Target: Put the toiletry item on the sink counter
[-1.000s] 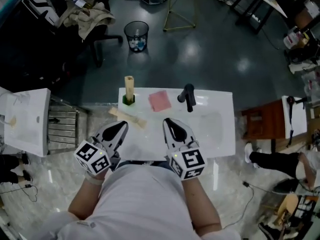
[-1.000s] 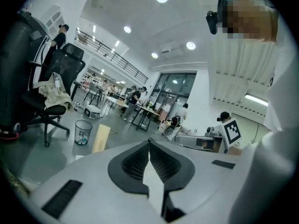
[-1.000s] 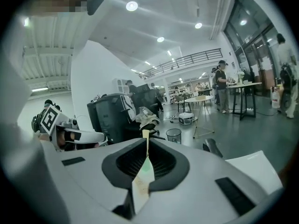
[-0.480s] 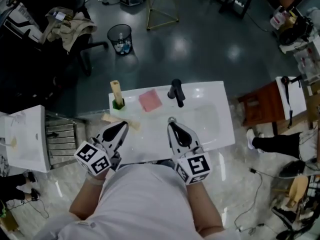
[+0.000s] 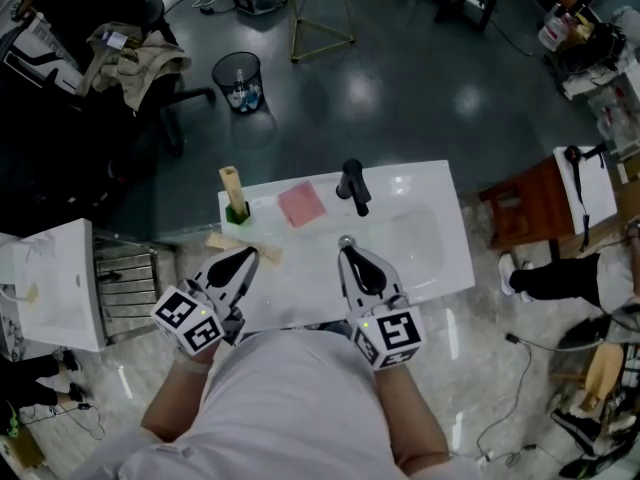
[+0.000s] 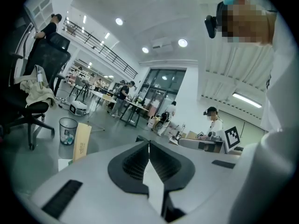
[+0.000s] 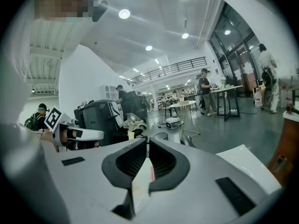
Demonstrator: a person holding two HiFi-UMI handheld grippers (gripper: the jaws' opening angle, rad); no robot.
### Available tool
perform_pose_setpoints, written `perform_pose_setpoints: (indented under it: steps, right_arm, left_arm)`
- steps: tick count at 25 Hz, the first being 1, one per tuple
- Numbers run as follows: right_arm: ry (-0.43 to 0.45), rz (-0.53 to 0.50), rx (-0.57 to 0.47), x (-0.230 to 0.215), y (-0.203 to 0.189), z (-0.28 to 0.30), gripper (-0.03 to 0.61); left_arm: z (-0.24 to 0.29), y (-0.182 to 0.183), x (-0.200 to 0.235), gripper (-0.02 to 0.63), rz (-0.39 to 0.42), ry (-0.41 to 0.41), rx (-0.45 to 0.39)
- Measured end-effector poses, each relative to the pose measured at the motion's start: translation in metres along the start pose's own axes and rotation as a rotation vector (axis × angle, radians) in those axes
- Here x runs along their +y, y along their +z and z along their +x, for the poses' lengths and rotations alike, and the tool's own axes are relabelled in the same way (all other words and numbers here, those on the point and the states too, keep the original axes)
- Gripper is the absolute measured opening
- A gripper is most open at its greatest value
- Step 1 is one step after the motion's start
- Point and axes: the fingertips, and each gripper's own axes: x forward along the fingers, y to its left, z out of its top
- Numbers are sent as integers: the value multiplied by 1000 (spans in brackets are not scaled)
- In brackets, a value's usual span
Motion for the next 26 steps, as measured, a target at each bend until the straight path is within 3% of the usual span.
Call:
perform_pose_setpoints:
  steps: [26]
  right_arm:
    - [-4,11,1,4,-4,2,29]
  left_arm:
    - [-3,-2,-3,18,15,-3,13]
